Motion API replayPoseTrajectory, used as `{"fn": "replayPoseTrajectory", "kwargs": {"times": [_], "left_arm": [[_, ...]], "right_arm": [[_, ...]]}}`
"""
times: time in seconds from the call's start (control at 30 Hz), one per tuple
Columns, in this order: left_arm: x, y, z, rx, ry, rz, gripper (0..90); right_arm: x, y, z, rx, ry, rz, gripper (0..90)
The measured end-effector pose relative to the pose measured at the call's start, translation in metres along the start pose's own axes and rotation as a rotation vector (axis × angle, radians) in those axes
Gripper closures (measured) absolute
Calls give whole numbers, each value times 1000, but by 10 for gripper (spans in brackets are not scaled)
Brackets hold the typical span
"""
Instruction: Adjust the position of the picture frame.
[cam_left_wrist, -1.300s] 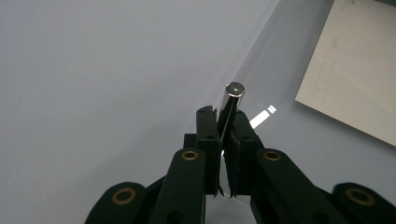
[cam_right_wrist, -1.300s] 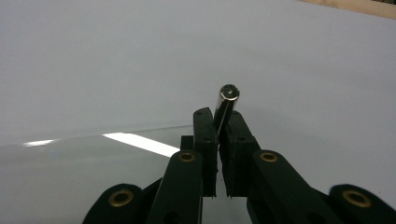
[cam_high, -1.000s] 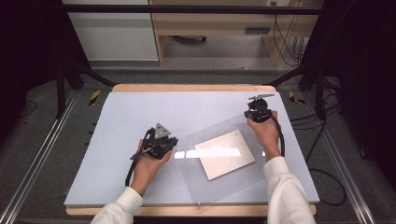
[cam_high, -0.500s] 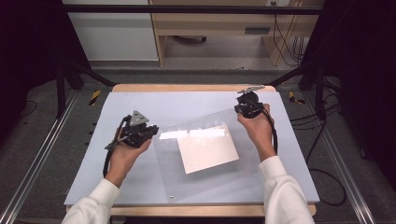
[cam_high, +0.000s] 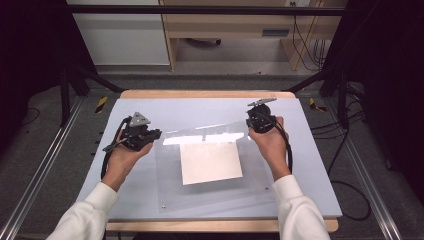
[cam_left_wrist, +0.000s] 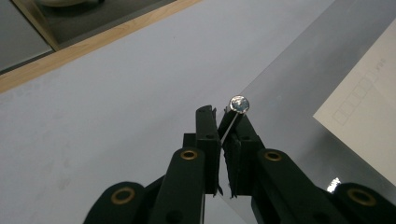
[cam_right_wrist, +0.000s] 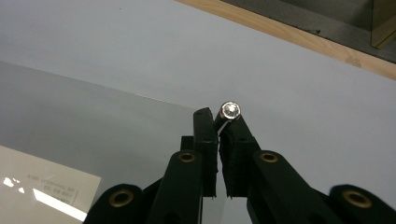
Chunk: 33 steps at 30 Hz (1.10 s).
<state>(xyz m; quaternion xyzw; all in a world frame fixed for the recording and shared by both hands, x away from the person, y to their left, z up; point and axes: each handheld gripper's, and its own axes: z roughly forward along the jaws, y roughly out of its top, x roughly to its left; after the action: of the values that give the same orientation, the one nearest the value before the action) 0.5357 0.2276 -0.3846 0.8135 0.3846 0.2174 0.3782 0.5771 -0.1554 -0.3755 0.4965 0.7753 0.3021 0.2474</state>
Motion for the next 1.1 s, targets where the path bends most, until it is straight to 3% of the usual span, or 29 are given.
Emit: {"fn": "replayPoseTrajectory", "kwargs": {"times": [0.43, 0.83, 1.1], "left_arm": [[0, 3, 21, 44, -42, 11, 841], [10, 7, 29, 65, -41, 2, 841], [12, -2, 57, 122, -35, 22, 842]], "right_arm": [[-7, -17, 0, 36, -17, 35, 858], [-3, -20, 2, 60, -9, 34, 858], [-5, -39, 28, 104, -1, 66, 858]]}}
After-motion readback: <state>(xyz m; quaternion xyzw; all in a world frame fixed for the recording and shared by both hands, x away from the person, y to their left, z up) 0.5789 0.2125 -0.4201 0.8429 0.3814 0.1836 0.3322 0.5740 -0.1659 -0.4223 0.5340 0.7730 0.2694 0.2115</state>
